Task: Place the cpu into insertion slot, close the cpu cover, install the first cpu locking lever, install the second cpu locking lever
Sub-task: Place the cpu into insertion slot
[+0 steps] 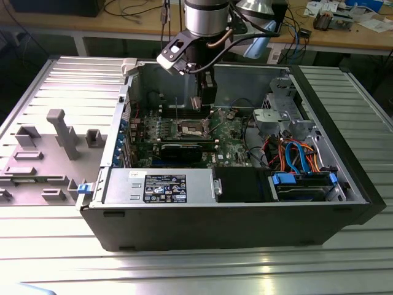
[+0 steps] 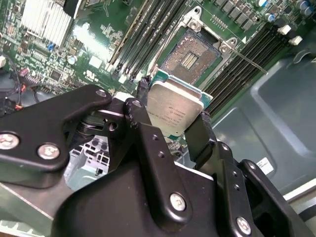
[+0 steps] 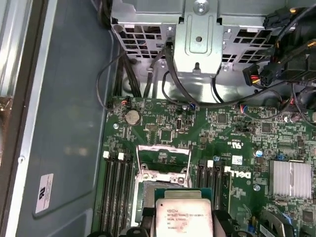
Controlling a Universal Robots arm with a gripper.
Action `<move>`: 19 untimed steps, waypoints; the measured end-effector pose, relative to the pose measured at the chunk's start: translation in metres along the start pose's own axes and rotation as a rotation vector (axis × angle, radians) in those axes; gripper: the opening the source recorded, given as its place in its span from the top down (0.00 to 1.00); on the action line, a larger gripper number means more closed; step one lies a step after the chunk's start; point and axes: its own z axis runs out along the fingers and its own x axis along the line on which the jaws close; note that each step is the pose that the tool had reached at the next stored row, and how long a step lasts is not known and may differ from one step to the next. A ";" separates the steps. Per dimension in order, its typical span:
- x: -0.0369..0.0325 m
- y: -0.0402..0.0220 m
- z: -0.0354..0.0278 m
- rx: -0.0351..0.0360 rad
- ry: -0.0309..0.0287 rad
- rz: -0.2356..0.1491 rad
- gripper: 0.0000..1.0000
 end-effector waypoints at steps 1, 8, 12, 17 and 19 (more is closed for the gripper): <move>0.0002 -0.0020 0.0009 -0.0001 0.0000 0.000 0.45; 0.0021 -0.0110 0.0087 -0.0024 -0.0023 0.031 0.45; 0.0031 -0.0117 0.0184 -0.0027 -0.0023 0.043 0.45; 0.0039 -0.0117 0.0200 -0.0027 -0.0019 0.043 0.45; 0.0044 -0.0117 0.0204 -0.0028 -0.0018 0.043 0.45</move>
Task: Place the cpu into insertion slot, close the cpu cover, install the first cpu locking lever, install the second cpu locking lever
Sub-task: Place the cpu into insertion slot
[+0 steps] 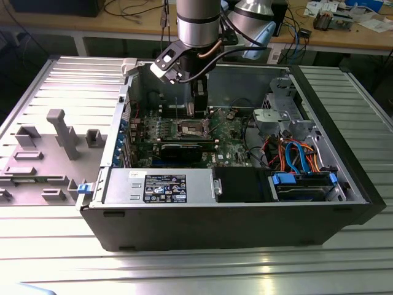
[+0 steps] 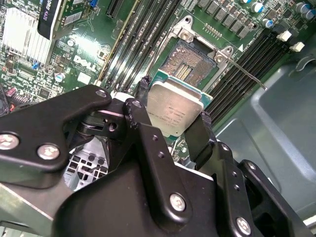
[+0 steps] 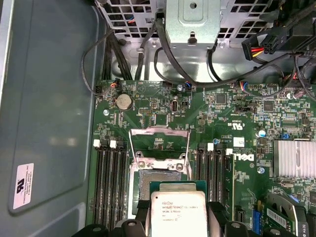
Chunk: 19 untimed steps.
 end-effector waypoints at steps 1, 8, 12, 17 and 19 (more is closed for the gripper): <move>0.0000 0.0000 0.0000 0.0001 -0.0001 0.000 0.45; 0.0001 0.0000 0.0000 0.0001 0.0000 0.000 0.45; 0.0002 -0.0002 0.0021 -0.0001 -0.0003 0.004 0.45; 0.0016 -0.0009 0.0115 -0.0012 -0.0034 0.048 0.45; 0.0033 -0.0011 0.0139 -0.0012 -0.0032 0.048 0.45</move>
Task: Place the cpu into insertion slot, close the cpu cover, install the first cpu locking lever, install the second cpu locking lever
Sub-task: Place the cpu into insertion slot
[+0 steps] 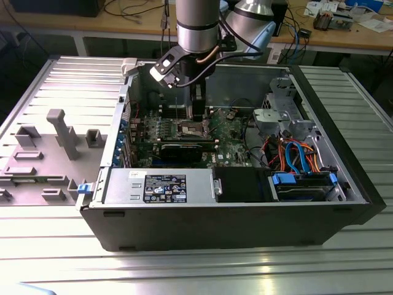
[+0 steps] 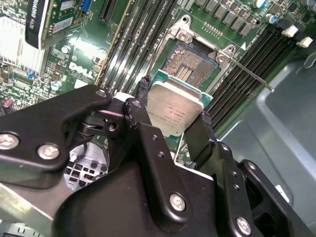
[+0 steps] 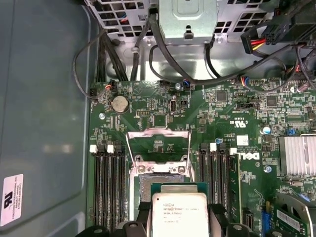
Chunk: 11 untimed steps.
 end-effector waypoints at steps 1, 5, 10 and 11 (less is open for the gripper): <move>0.0008 -0.0001 0.0012 -0.0001 0.0002 -0.001 0.45; 0.0040 -0.0005 0.0054 -0.0032 0.0004 -0.005 0.45; 0.0049 -0.0025 0.0087 -0.0232 0.0003 -0.006 0.45; 0.0051 -0.0026 0.0108 -0.0232 0.0002 -0.006 0.45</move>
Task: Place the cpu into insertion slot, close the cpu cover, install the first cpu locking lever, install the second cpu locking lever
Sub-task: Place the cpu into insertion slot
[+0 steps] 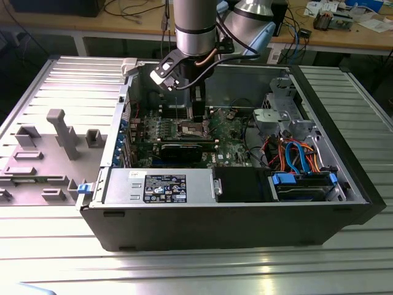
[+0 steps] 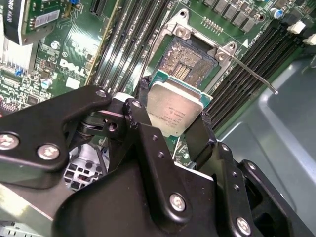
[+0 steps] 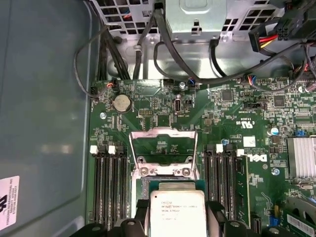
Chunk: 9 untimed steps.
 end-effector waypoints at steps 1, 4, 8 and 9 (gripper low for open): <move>0.0005 -0.0003 0.0022 -0.0001 0.0000 0.000 0.45; 0.0013 -0.0007 0.0070 -0.0001 0.0001 0.000 0.45; 0.0031 -0.0019 0.0130 -0.0012 0.0002 -0.001 0.45; 0.0032 -0.0029 0.0134 -0.0042 0.0001 -0.001 0.45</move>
